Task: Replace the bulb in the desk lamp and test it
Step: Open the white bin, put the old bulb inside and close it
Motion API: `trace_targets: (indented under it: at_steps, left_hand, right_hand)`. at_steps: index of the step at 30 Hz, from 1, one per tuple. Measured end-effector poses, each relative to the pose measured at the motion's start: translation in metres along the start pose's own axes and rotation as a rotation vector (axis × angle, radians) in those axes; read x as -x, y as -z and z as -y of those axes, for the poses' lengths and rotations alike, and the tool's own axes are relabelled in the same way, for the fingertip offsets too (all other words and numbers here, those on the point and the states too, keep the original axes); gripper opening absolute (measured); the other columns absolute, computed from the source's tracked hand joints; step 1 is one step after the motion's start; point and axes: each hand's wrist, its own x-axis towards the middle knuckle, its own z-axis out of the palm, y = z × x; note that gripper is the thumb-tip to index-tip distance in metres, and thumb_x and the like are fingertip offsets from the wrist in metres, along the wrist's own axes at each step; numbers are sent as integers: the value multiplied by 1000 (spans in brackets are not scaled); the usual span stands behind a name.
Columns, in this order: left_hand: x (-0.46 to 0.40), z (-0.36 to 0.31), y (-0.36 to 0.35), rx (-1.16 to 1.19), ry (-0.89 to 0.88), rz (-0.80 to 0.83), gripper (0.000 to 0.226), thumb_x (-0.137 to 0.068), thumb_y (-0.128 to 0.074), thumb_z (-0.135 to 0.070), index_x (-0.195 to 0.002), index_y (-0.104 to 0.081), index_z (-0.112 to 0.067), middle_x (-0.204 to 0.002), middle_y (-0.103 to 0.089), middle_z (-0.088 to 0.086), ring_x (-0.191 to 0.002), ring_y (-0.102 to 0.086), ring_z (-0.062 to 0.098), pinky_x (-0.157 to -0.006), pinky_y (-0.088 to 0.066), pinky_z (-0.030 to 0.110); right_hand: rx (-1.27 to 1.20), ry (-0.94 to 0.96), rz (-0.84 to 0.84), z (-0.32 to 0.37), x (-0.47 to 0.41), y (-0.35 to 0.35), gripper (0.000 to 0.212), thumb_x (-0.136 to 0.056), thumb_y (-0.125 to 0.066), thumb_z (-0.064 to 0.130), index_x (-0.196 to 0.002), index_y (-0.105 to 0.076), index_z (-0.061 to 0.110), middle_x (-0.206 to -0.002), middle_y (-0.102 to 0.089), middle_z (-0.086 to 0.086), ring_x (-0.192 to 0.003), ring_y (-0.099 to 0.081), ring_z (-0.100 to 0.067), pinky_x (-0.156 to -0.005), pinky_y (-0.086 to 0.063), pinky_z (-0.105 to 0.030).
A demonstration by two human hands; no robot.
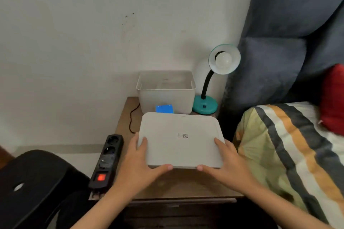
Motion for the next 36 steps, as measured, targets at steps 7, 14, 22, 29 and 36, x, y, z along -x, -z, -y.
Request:
trace_targets:
  at_steps: [7, 14, 22, 29, 36]
  left_hand:
    - [32, 18, -40, -5, 95, 99, 108, -56, -72, -66, -139, -30, -10, -152, -17, 4, -136, -23, 18, -108, -27, 28]
    - [31, 29, -66, -91, 172, 200, 111, -61, -68, -69, -142, -22, -10, -155, -11, 6, -140, -19, 21, -109, -29, 33]
    - [-4, 34, -58, 18, 134, 72, 95, -67, -70, -60, -142, -28, -18, -155, -12, 9, -144, -12, 21, -112, -24, 38]
    - [-97, 12, -21, 264, 106, -148, 73, -80, -66, -42, -138, -34, -12, -145, -32, 2, -138, -26, 18, -109, -27, 33]
    - [-195, 9, 0, 244, 141, -233, 80, -79, -63, -50, -141, -28, -13, -145, -31, 13, -135, -31, 28, -111, -31, 47]
  right_hand:
    - [23, -104, 87, -34, 22, -37, 117, -55, -69, 72, -144, -21, 15, -146, -25, -8, -137, -22, -25, -113, -24, -36]
    - [171, -127, 109, -49, 26, -55, 120, -47, -45, 85, -142, -21, 15, -149, -21, -12, -134, -20, -32, -110, -24, -38]
    - [110, -60, -30, -34, -16, -51, 92, -72, -61, 64, -143, -26, 19, -152, -20, -8, -139, -13, -26, -113, -20, -37]
    - [-117, 39, -128, 13, -107, -58, 58, -84, -63, 27, -137, -39, 23, -130, -49, -6, -122, -39, -26, -96, -26, -24]
    - [-24, -62, 13, 7, -165, -84, 62, -86, -58, 22, -140, -30, 32, -129, -36, -9, -111, -53, -31, -94, -46, -38]
